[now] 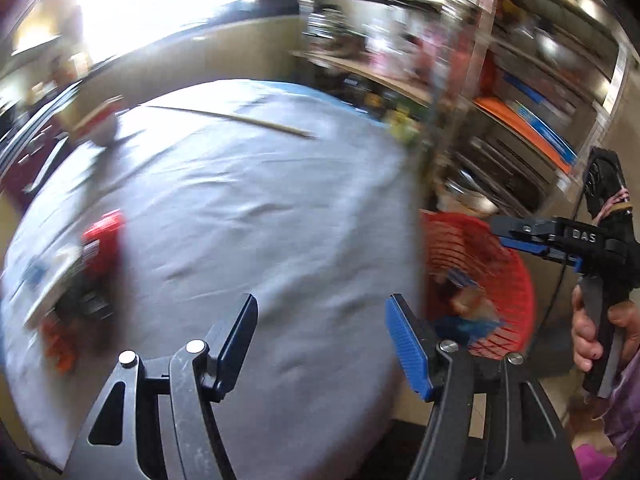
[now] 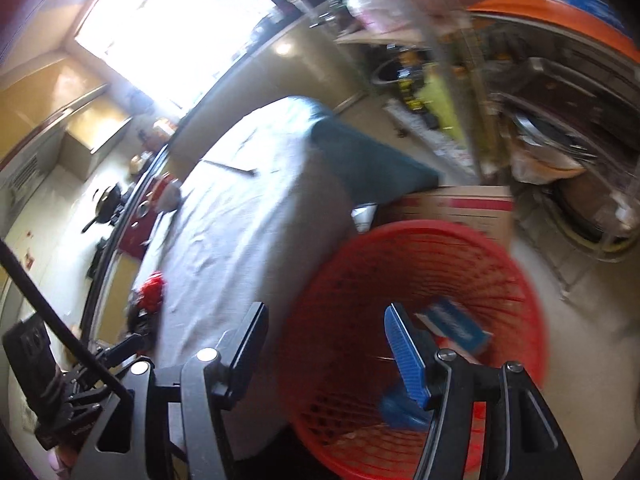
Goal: Collect trash
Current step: 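Grasp the black plastic bag with right tool while left tool grasps the white medicine box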
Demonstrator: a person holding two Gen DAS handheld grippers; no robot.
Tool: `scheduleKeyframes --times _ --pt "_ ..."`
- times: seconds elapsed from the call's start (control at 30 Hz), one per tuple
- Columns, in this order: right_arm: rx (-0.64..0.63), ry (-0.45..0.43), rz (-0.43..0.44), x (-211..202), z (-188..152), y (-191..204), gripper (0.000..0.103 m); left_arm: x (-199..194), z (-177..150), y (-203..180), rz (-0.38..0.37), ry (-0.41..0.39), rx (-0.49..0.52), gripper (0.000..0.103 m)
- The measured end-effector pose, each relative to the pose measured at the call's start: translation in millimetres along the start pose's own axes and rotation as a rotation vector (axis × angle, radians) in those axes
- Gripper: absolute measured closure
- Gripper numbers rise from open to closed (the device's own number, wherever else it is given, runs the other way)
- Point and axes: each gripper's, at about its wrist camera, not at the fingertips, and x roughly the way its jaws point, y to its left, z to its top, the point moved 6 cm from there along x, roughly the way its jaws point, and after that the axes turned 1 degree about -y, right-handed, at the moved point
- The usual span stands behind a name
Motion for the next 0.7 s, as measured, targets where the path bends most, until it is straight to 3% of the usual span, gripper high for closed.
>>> scheduleKeyframes --times 0.27,0.4,0.57,0.7 --pt "-0.095 0.122 0.164 60 -1 110 0.039 -53 -30 157 0.247 -0.083 -0.242 0.027" --pt "-0.138 0.184 0.239 92 -7 169 0.039 -60 -48 212 0.322 -0.082 -0.323 0.027" --pt "-0.177 0.286 0.32 135 -25 242 0.039 -61 -61 251 0.342 -0.097 -0.352 0.027" --pt "-0.221 0.353 0.359 164 -46 285 0.039 -52 -59 267 0.26 -0.088 -0.355 0.027"
